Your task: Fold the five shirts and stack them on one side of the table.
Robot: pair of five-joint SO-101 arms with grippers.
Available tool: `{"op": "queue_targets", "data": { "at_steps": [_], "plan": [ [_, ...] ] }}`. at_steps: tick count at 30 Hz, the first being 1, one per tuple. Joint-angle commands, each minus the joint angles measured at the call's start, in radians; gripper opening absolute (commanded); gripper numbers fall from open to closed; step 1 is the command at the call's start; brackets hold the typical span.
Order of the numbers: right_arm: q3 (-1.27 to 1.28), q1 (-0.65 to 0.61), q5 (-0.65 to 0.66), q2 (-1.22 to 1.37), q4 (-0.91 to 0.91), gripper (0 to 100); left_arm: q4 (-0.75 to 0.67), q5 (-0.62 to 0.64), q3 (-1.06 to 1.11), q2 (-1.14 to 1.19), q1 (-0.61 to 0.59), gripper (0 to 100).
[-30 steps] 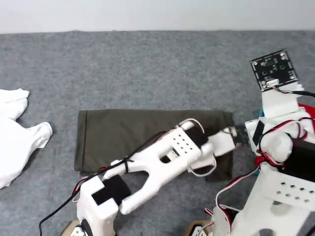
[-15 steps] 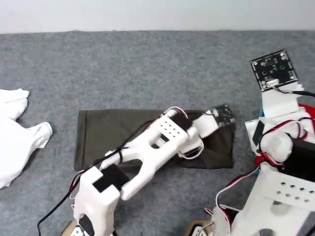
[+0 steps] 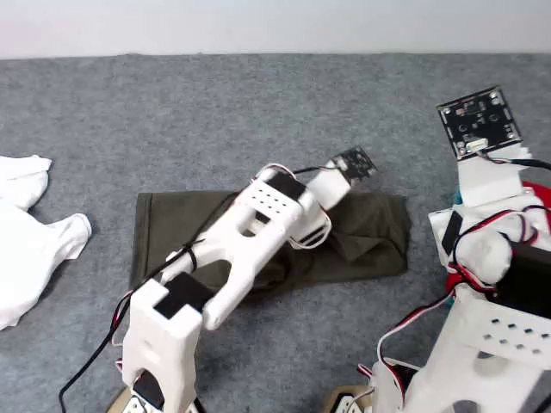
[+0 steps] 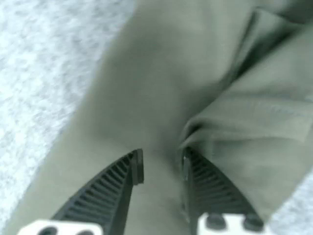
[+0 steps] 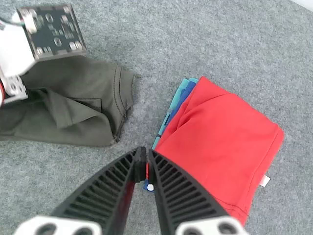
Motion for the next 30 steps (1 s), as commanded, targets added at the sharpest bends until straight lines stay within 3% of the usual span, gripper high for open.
{"op": "queue_targets", "data": {
  "at_steps": [1, 9, 21, 30],
  "plan": [
    [-0.038, 0.010, -0.009, -0.015, 0.036, 0.9, -0.008, -0.015, -0.054, 0.000, -0.021, 15],
    [-0.038, 0.010, -0.009, -0.016, 0.038, 0.9, 0.069, -0.015, -0.070, -0.015, 0.011, 14],
    [-0.037, 0.010, -0.009, -0.016, 0.038, 0.9, 0.377, -0.015, -0.193, -0.097, 0.057, 14],
    [-0.037, 0.010, -0.009, -0.016, 0.038, 0.9, 0.359, -0.015, -0.194, 0.112, 0.054, 14]
  ]
}}
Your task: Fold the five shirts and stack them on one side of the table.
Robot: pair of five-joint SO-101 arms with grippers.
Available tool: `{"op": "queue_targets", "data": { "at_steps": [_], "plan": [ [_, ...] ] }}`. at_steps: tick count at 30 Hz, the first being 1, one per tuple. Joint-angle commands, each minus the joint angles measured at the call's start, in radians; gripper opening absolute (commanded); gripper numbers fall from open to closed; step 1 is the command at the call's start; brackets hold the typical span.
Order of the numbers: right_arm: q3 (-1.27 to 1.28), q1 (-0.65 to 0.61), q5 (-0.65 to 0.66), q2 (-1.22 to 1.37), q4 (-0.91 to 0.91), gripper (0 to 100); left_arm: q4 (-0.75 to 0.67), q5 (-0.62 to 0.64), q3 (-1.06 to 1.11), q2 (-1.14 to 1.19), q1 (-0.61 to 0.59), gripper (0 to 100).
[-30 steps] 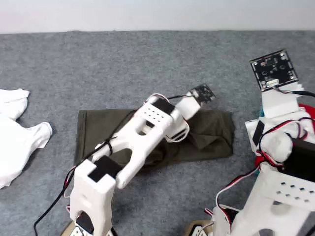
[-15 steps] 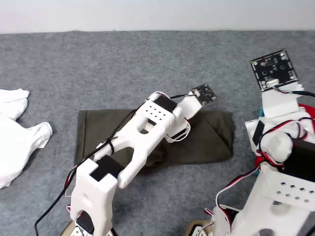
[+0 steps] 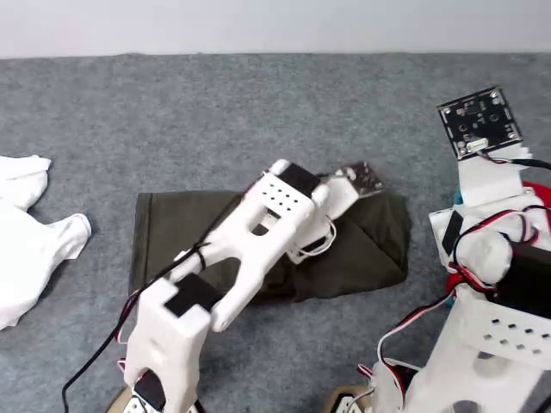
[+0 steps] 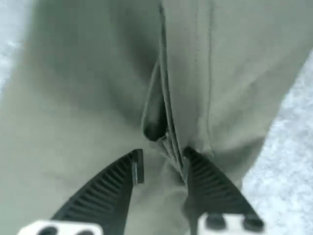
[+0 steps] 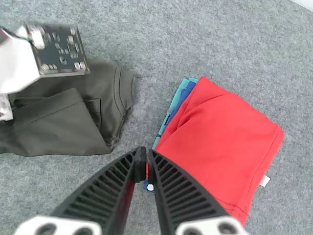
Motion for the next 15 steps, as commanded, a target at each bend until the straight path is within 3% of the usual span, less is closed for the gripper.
{"op": "queue_targets", "data": {
  "at_steps": [1, 7, 15],
  "plan": [
    [-0.037, 0.010, -0.009, -0.016, 0.038, 0.9, -0.034, -0.015, -0.042, 0.063, -0.015, 14],
    [-0.034, 0.010, -0.009, -0.016, 0.038, 0.9, -0.101, -0.014, -0.140, 0.104, -0.107, 14],
    [0.023, 0.010, -0.009, -0.018, 0.038, 0.9, 0.052, -0.014, -0.400, 0.104, -0.100, 14]
  ]
}}
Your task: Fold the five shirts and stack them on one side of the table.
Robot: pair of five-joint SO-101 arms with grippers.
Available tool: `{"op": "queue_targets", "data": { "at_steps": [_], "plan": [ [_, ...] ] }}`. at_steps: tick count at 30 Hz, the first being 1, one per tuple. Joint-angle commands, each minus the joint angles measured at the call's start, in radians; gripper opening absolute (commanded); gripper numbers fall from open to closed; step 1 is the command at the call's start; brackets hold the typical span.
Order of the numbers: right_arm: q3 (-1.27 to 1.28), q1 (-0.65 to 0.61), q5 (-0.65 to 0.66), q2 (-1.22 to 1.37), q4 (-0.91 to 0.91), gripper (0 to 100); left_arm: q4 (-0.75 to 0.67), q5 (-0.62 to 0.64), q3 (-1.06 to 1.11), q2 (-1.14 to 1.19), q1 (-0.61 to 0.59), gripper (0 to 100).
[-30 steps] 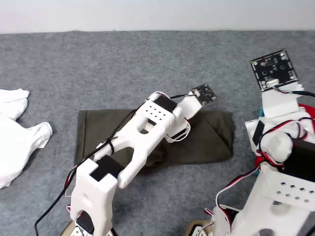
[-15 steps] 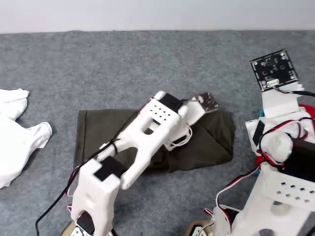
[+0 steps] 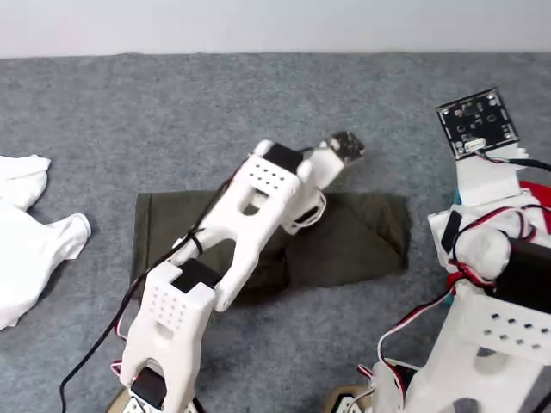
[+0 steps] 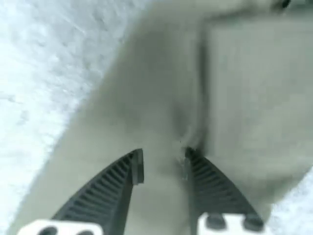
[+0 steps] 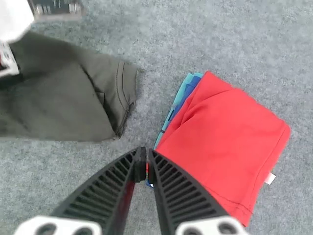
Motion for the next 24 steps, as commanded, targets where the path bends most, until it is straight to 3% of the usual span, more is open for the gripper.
{"op": "queue_targets", "data": {
  "at_steps": [1, 11, 18, 24],
  "plan": [
    [-0.005, 0.010, -0.009, -0.016, 0.038, 0.9, 0.075, -0.008, -0.145, -0.006, 0.006, 14],
    [-0.005, 0.010, -0.009, -0.016, 0.036, 0.9, 0.281, -0.009, -0.246, -0.012, 0.109, 14],
    [-0.005, 0.010, -0.009, -0.016, 0.036, 0.9, 0.275, -0.011, -0.048, -0.064, 0.212, 14],
    [-0.005, 0.010, -0.009, -0.016, 0.036, 0.9, 0.190, -0.017, 0.070, -0.064, 0.147, 14]
  ]
}}
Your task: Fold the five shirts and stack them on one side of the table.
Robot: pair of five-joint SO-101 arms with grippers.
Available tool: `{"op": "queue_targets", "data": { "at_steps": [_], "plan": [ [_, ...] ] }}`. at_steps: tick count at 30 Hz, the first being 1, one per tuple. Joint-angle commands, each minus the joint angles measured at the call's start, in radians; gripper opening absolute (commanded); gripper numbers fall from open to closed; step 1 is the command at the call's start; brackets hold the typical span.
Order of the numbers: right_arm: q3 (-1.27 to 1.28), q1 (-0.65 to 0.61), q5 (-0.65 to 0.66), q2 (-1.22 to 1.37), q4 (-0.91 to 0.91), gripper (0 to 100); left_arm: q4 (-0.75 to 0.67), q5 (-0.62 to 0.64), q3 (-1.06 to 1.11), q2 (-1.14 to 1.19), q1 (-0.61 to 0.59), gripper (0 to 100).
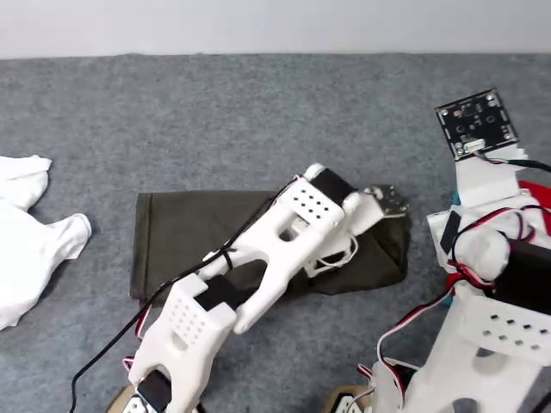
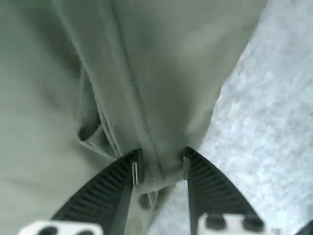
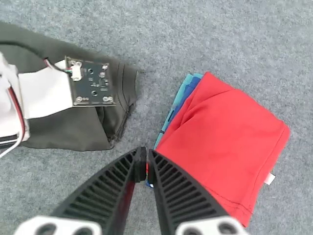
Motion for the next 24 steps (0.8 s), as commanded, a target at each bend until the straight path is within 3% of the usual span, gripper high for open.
{"op": "queue_targets", "data": {
  "at_steps": [1, 6, 15, 24],
  "plan": [
    [-0.005, 0.010, -0.009, -0.016, 0.036, 0.9, -0.075, -0.011, 0.021, -0.068, -0.064, 14],
    [-0.005, 0.010, -0.009, -0.016, 0.036, 0.9, -0.152, -0.009, 0.042, -0.068, -0.087, 14],
    [-0.006, 0.010, -0.009, -0.035, 0.036, 0.9, -0.094, -0.003, 0.024, -0.152, -0.020, 14],
    [-0.002, 0.010, -0.008, -0.105, 0.036, 0.9, -0.083, 0.063, 0.022, -0.367, -0.158, 14]
  ]
}}
